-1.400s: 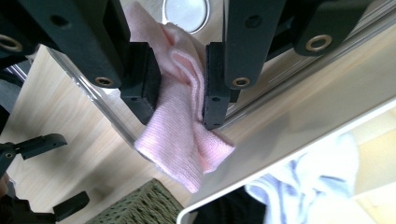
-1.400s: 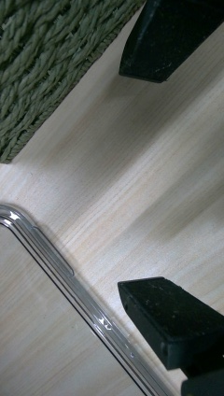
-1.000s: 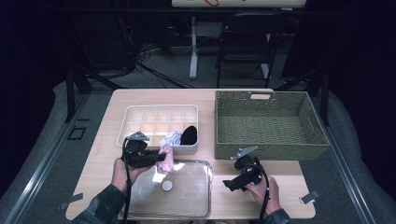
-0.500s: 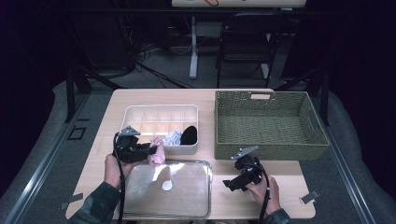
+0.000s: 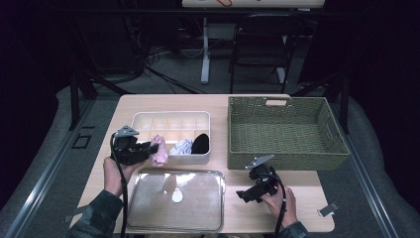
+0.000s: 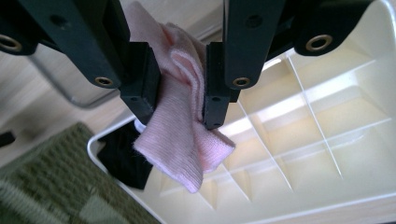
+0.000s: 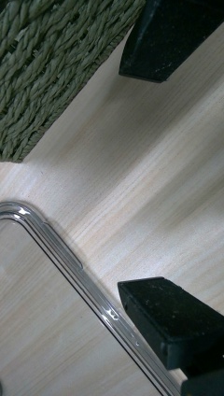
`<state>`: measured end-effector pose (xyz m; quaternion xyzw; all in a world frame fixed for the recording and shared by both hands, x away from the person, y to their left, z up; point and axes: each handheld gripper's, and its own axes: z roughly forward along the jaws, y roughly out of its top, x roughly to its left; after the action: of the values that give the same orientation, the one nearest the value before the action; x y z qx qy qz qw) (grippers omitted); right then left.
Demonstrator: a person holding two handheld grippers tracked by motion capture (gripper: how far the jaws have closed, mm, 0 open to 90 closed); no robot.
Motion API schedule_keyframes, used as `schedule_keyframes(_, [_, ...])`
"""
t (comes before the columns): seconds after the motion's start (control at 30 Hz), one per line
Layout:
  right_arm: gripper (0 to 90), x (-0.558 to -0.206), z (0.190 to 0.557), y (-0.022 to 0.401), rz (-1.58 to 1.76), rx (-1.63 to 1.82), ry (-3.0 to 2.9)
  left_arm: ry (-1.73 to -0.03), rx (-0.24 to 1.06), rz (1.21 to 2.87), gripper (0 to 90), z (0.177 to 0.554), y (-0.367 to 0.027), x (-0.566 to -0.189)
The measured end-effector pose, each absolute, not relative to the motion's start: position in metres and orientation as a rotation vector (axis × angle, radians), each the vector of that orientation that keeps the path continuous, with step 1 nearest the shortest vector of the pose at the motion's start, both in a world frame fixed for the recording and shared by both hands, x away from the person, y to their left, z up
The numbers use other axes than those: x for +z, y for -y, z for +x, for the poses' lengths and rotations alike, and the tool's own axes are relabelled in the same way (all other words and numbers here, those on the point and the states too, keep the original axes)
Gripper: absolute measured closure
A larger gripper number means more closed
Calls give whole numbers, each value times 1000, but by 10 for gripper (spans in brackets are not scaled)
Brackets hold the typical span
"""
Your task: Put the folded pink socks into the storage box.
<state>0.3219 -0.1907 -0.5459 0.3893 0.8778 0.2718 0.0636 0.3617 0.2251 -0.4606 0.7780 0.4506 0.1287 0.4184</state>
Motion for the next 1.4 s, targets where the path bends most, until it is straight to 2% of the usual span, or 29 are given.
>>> schedule_keyframes(0.43, [0,-546,323,192,1183,823,-2652,-1150,427,1936,699,386,-223,-449])
schedule_keyframes(0.77, [0,-545,323,192,1178,829,-2647,-1189,485,1981,696,408,-211,-463])
schedule_keyframes(1.27, [0,-542,322,193,1175,812,-2642,-1257,482,2060,688,425,-199,-493])
schedule_keyframes(1.4, [0,-540,323,196,1173,810,-2636,-1256,435,2103,687,428,-196,-500])
